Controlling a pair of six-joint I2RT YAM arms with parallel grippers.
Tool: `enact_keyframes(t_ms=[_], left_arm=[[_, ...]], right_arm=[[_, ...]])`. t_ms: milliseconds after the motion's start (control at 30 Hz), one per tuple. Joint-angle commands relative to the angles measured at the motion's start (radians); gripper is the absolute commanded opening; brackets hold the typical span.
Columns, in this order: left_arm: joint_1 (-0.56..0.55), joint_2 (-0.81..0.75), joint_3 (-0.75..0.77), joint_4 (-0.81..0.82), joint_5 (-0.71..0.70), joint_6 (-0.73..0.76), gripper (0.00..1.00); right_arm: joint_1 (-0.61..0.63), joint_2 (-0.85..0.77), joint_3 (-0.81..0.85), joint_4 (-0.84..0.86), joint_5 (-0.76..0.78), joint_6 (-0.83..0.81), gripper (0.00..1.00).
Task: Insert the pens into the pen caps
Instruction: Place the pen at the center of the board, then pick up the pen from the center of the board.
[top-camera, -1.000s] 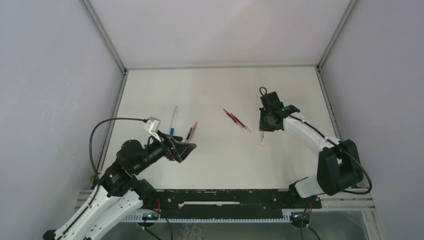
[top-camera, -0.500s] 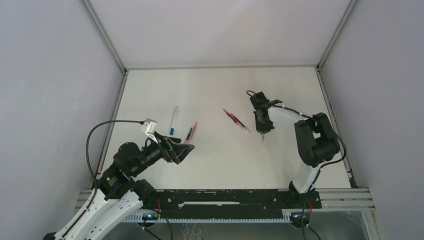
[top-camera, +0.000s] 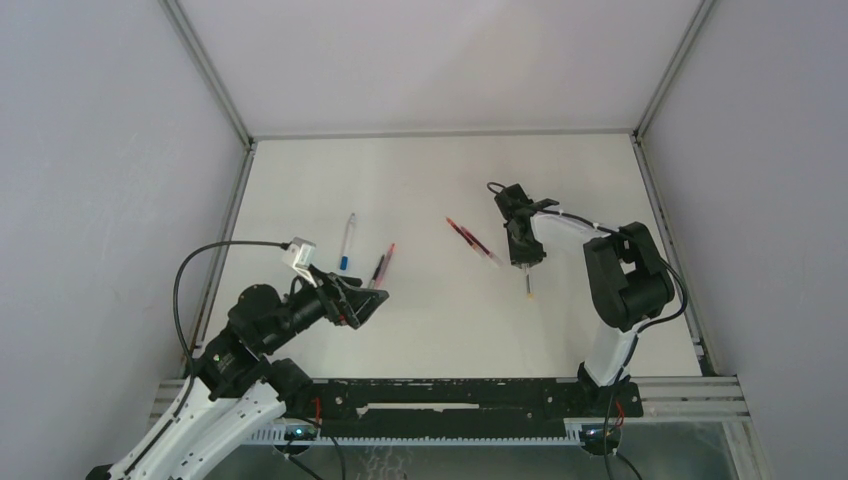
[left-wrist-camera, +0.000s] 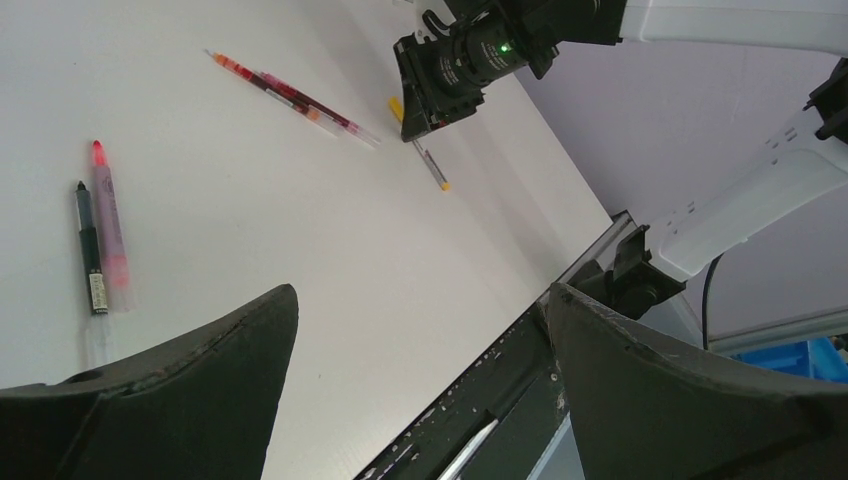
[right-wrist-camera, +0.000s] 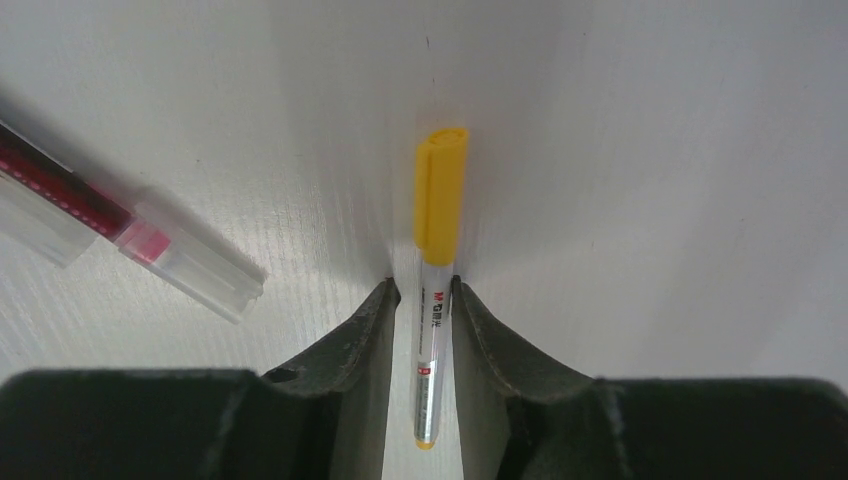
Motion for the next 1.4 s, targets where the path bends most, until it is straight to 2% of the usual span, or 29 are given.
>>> enact_keyframes(t_ms=[0,267,500,633,767,967,1367], left_arm=[[0.004,-0.008,0.066,0.008,-0.008,-0.005,0.98],[0.003,-0.015,0.07,-0.007,-0.02,-0.003,0.98],[0.003,-0.019,0.072,-0.018,-0.032,-0.001,0.98],[0.004,-0.015,0.068,-0.017,-0.045,-0.003,0.98],[0.003,-0.014,0.062,-0.01,-0.055,-0.006,0.98],[0.003,-0.013,0.059,-0.01,-0.049,-0.005,0.98],[0.003,0.002,0.058,-0.012,-0.052,0.013,0.98]], right_arm=[[0.006,-0.007,0.026,-0.013,0.001,-0.016,0.35],[0.009,-0.082,0.025,-0.036,0.007,-0.027,0.35],[0.035,-0.277,0.043,-0.071,0.003,-0.064,0.36],[0.062,-0.347,0.051,-0.041,-0.083,-0.146,0.41],[0.062,-0.281,0.093,-0.042,-0.224,-0.23,0.42],[0.063,-0.118,0.178,-0.05,-0.346,-0.345,0.41],[0.055,0.048,0.266,-0.035,-0.353,-0.385,0.42]])
